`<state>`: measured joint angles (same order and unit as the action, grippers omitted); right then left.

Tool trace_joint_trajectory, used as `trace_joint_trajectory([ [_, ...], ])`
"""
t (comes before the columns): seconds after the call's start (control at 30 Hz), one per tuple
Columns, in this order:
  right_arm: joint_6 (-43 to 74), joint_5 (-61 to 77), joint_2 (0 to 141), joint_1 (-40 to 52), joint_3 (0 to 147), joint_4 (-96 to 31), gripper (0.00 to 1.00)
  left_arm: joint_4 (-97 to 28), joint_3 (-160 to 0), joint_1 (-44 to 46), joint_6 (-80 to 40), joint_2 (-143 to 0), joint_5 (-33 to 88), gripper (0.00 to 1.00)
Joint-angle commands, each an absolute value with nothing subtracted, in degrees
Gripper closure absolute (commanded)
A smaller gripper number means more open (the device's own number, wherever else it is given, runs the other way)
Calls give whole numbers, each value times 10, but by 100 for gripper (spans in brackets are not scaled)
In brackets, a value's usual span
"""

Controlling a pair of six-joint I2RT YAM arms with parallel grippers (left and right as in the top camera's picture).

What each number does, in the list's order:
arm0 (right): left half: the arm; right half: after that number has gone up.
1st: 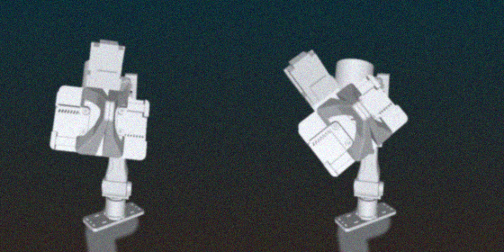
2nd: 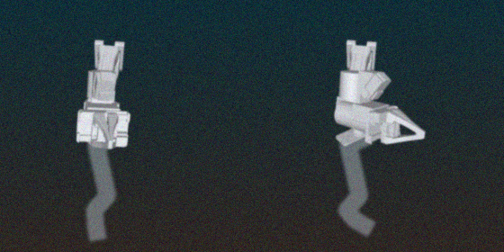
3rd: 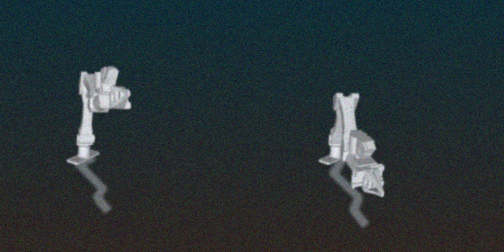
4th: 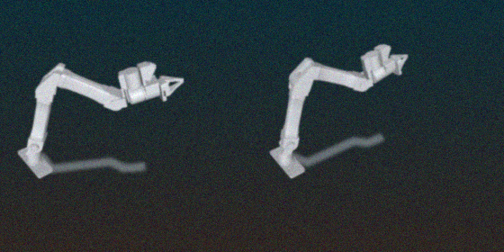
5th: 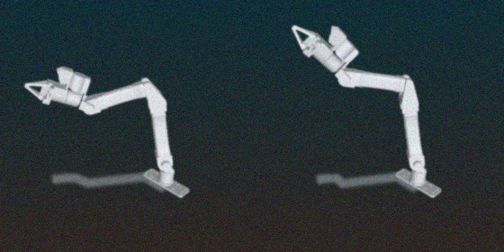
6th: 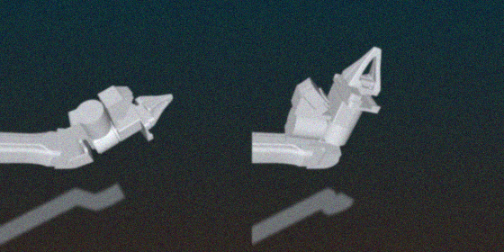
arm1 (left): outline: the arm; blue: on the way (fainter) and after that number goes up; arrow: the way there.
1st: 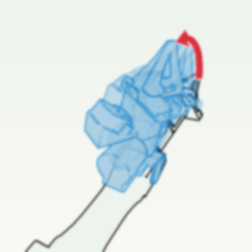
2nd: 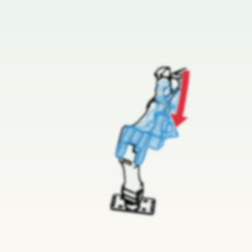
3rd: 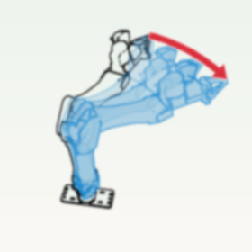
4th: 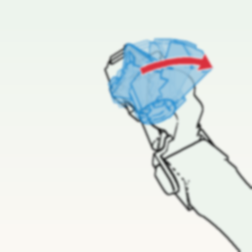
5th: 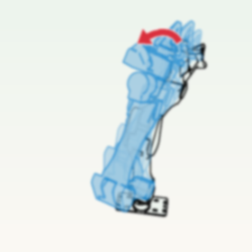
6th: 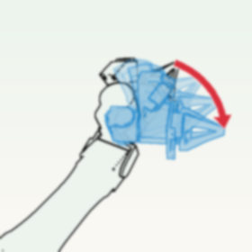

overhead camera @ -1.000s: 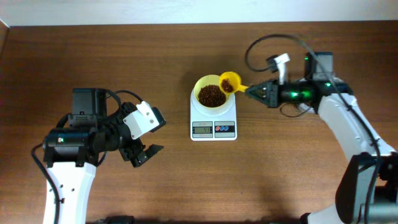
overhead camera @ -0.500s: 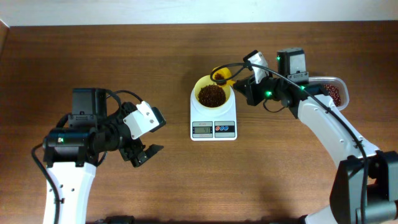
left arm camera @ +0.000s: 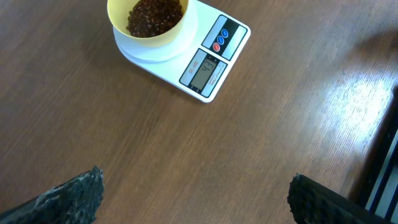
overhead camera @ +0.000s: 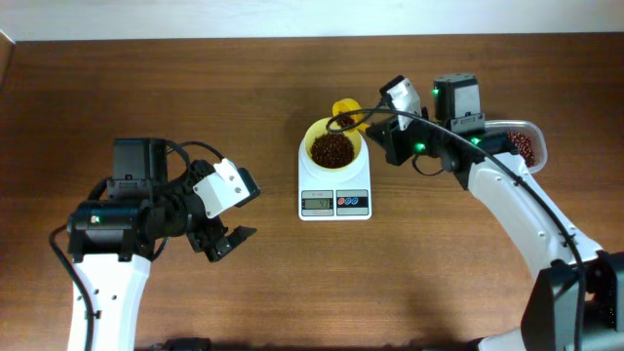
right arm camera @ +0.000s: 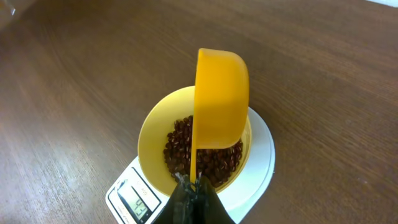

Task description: Scoop item into bowl and weigh 50g on scale

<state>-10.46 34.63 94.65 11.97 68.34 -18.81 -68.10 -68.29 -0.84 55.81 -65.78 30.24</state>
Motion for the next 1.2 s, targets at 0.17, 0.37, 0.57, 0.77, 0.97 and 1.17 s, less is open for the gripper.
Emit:
trace_joint_trajectory([
  [0.17,-132,318,922,151,695,-207,96,-682,-683,-12,567,-657,314,1],
  [0.37,-133,268,917,158,694,-212,96,-682,-683,-12,567,-657,314,1],
  [0.57,-133,236,920,176,693,-223,96,-682,-683,-12,567,-657,314,1],
  [0.77,-133,229,917,180,693,-232,96,-682,-683,-12,567,-657,314,1],
  [0.97,-132,237,916,182,693,-234,96,-682,-683,-12,567,-657,315,1],
  [1.17,-132,237,916,182,693,-234,96,-682,-683,-12,567,-657,314,1],
])
